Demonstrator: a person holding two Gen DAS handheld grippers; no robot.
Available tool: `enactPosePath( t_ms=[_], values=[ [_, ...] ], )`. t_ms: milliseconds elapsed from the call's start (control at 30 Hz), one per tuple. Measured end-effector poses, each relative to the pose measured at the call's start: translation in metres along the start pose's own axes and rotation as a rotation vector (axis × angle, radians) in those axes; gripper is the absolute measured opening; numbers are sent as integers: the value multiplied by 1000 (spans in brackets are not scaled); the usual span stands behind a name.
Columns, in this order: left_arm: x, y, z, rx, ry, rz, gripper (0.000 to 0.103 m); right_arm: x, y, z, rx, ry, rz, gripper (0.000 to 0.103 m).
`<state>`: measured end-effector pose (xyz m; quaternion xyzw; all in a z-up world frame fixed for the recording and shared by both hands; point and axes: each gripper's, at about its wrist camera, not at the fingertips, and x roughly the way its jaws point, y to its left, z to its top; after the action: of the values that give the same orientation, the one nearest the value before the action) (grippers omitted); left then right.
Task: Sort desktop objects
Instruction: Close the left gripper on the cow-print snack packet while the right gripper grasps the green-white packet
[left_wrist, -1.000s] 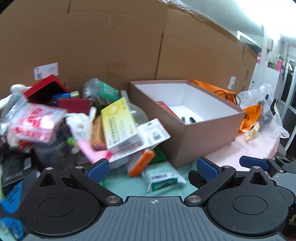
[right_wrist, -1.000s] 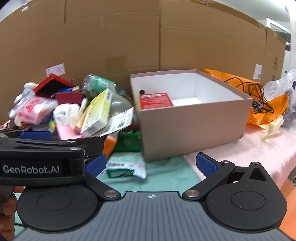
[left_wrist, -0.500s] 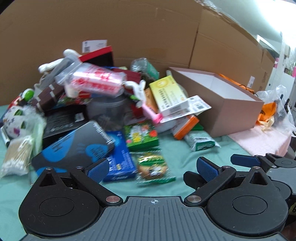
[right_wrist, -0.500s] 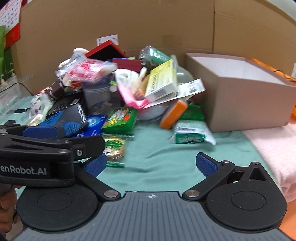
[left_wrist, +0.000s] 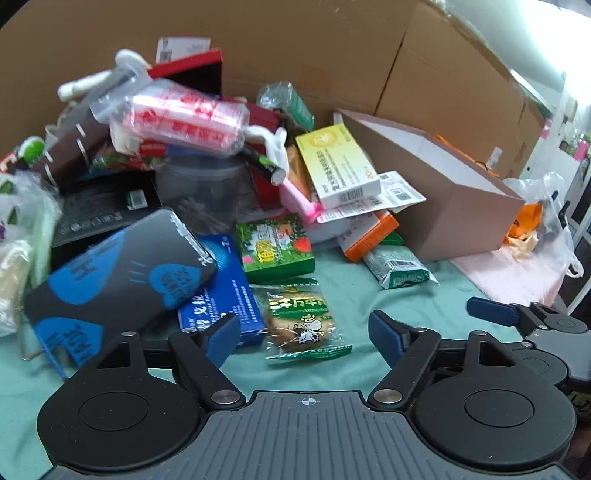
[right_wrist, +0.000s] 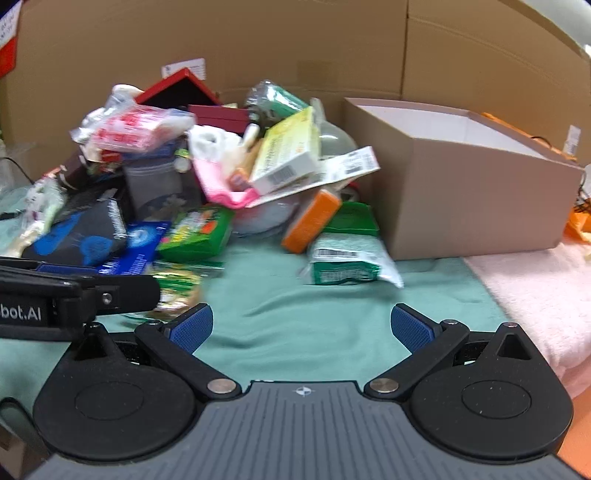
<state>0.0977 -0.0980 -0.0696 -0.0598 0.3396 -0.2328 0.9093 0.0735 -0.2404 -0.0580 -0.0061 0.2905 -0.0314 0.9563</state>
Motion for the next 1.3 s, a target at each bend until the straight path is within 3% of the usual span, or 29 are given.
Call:
enactPosePath(
  t_ms=[300, 400, 500, 700, 900, 967, 1033, 1100, 1200, 1300],
  values=[
    [31, -10, 14, 35, 12, 15, 84, 25, -29, 2, 26, -1, -79, 93],
    [36, -12, 15, 58, 10, 11, 84, 30, -30, 6, 9, -15, -56, 91],
    [50, -9, 15, 39, 74, 9, 81, 36, -28, 11, -7, -18, -50, 91],
    [55, -7, 15, 63, 72, 32, 72, 57, -28, 22, -27, -8, -24, 87],
    [59, -11, 15, 89, 69, 41, 72, 74, -24, 26, -8, 21, -5, 79],
    [59, -13, 13, 107, 64, 63, 56, 77, -25, 24, 5, 31, 5, 71],
    [58, -14, 14, 114, 67, 65, 53, 75, -25, 23, 11, 33, 12, 63],
    [58, -13, 15, 104, 72, 59, 52, 70, -25, 22, 6, 41, 17, 62],
    [56, -14, 15, 107, 77, 53, 52, 56, -24, 16, -7, 43, 33, 61],
    [56, -16, 13, 104, 77, 58, 66, 45, -25, 10, -11, 44, 55, 61]
  ],
)
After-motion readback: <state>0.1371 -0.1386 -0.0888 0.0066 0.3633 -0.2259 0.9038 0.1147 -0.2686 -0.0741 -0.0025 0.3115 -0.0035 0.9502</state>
